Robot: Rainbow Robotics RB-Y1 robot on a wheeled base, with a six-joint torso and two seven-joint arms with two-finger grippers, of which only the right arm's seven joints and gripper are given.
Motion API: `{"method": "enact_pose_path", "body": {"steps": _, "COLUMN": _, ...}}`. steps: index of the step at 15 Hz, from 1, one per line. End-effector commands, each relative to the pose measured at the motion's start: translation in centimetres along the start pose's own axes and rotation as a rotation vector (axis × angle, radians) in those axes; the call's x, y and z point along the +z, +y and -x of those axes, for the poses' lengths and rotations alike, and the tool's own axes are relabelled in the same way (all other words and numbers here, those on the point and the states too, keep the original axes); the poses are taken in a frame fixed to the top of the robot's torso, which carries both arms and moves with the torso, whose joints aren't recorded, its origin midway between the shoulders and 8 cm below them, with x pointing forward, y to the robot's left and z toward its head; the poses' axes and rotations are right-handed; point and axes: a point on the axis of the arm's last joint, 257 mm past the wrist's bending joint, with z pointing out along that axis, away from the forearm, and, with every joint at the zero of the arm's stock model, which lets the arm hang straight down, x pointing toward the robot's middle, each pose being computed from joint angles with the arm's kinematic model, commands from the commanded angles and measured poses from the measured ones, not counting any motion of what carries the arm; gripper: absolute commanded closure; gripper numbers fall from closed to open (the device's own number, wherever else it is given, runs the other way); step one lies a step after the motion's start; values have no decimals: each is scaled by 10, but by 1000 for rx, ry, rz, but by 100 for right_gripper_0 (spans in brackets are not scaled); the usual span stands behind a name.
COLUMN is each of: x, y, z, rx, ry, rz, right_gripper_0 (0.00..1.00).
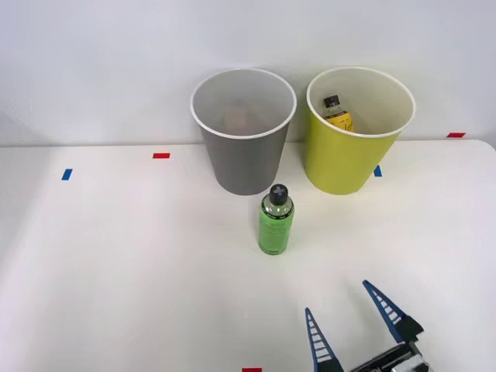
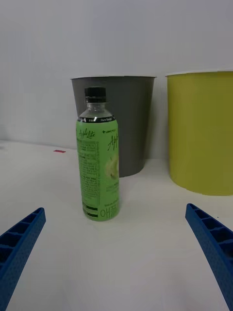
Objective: Put cans in the gray bin, plastic bottles in the light green bin
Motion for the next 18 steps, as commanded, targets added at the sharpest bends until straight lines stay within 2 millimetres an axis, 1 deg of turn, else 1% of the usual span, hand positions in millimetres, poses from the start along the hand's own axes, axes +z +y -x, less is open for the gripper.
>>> {"method": "enact_pose_path", "body": {"steps": 1, "x": 23, "y": 6, "z": 3, "rx": 22, "ry": -15, "rz": 18, "right_gripper_0": 0}}
{"method": "enact_pose_path", "body": {"steps": 7, "x": 77, "y": 14, "z": 5, "rx": 45, "ry": -27, "rz": 34, "right_gripper_0": 0}}
{"method": "enact_pose_path", "body": {"steps": 10, "x": 103, "y": 13, "z": -5, "rx": 41, "ry": -42, "rz": 32, "right_gripper_0": 0}}
{"method": "enact_pose_path", "body": {"steps": 13, "x": 126, "y": 17, "z": -4, "rx": 46, "ry": -64, "rz": 34, "right_gripper_0": 0}}
{"method": "enact_pose_path", "body": {"steps": 16, "x": 148, "y": 21, "z": -12, "rx": 44, "ry": -64, "rz": 37, "right_gripper_0": 0}}
{"method": "enact_pose_path", "body": {"steps": 18, "x": 156, "y": 24, "z": -10, "rx": 46, "ry": -75, "rz": 38, "right_gripper_0": 0}}
